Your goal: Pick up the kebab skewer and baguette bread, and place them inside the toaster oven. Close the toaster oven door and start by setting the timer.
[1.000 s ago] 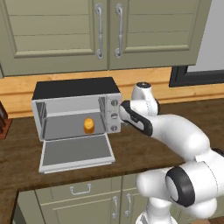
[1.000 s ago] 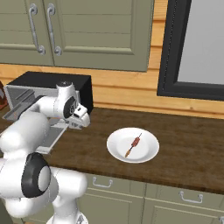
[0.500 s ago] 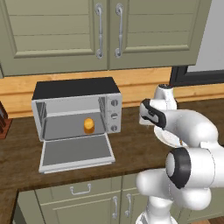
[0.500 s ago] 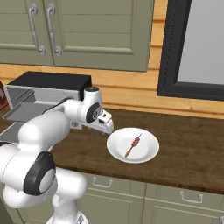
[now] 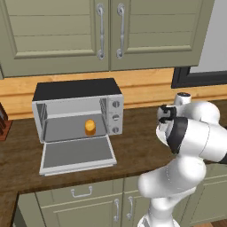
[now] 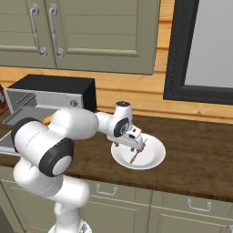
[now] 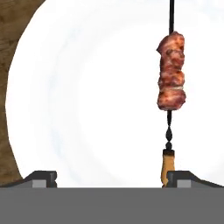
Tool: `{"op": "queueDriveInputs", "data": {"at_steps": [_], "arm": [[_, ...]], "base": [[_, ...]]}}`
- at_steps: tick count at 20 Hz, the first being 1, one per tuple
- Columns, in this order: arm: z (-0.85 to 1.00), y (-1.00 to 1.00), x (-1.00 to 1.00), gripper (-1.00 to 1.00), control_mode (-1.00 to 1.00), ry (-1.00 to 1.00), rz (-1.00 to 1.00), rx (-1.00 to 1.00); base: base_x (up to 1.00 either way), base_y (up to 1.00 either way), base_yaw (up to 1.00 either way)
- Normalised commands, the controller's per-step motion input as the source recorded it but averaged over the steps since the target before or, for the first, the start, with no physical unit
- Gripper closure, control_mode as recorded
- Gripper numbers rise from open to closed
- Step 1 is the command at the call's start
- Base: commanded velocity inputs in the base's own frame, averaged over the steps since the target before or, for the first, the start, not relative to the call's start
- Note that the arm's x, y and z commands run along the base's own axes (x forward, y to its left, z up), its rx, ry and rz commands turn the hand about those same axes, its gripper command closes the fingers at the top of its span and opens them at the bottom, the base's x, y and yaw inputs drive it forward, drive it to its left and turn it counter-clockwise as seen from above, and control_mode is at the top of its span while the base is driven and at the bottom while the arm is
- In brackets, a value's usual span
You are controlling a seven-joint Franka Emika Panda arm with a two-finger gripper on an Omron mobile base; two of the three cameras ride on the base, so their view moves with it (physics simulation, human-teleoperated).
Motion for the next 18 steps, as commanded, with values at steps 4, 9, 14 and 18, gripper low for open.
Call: {"op": "queueDriveInputs", "data": {"at_steps": [4, 9, 14, 18], "arm": [[-0.37, -0.7, 0.24, -1.0, -1.0, 0.08, 0.0, 0.0], [-0.4, -0.06, 0.0, -1.0, -1.0, 0.01, -0.03, 0.0], [-0.27, -0.26, -0.03, -1.0, -1.0, 0.01, -0.05, 0.0], [-0.18, -0.13, -0.09, -1.0, -1.0, 0.0, -0.07, 0.0]], "base": [[0.0, 0.0, 0.0], [0.0, 0.0, 0.0], [0.0, 0.0, 0.0], [0.0, 0.0, 0.0]]}}
